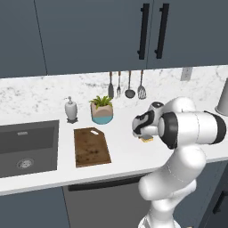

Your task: Pick up the sponge from the counter and clean the cutting board by briefly scrubbing or pressing down on the cutting board. Once finished, release the sponge.

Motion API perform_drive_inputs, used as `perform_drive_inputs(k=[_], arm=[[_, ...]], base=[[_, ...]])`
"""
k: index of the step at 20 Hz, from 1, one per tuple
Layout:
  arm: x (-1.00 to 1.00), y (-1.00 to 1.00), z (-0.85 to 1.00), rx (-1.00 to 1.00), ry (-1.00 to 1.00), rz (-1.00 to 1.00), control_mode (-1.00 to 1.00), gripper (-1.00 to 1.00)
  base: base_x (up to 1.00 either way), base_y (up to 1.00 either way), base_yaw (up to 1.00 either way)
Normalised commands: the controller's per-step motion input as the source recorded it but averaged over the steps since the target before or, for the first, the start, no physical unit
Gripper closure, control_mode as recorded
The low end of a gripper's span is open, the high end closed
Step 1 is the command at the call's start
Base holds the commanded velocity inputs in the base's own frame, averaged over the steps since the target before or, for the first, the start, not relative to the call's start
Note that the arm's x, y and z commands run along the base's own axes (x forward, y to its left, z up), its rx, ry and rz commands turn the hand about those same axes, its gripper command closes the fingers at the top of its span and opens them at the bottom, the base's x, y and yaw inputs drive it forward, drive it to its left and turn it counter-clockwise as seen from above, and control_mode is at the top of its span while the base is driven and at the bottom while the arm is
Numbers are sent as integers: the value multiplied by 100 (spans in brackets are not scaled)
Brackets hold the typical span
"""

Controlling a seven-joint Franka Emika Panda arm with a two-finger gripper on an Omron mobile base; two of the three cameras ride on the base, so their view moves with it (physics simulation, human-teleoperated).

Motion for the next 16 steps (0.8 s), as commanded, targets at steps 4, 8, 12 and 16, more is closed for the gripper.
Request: perform_drive_inputs(k=[4, 8, 12, 16], arm=[[50, 0, -22, 0, 7, 0, -100, -100], [9, 0, -20, 0, 0, 0, -100, -100], [-6, 0, -25, 0, -3, 0, -100, 100], [-31, 10, -25, 0, -5, 0, -100, 100]], base=[[0, 0, 0], [0, 0, 0], [0, 0, 0], [0, 0, 0]])
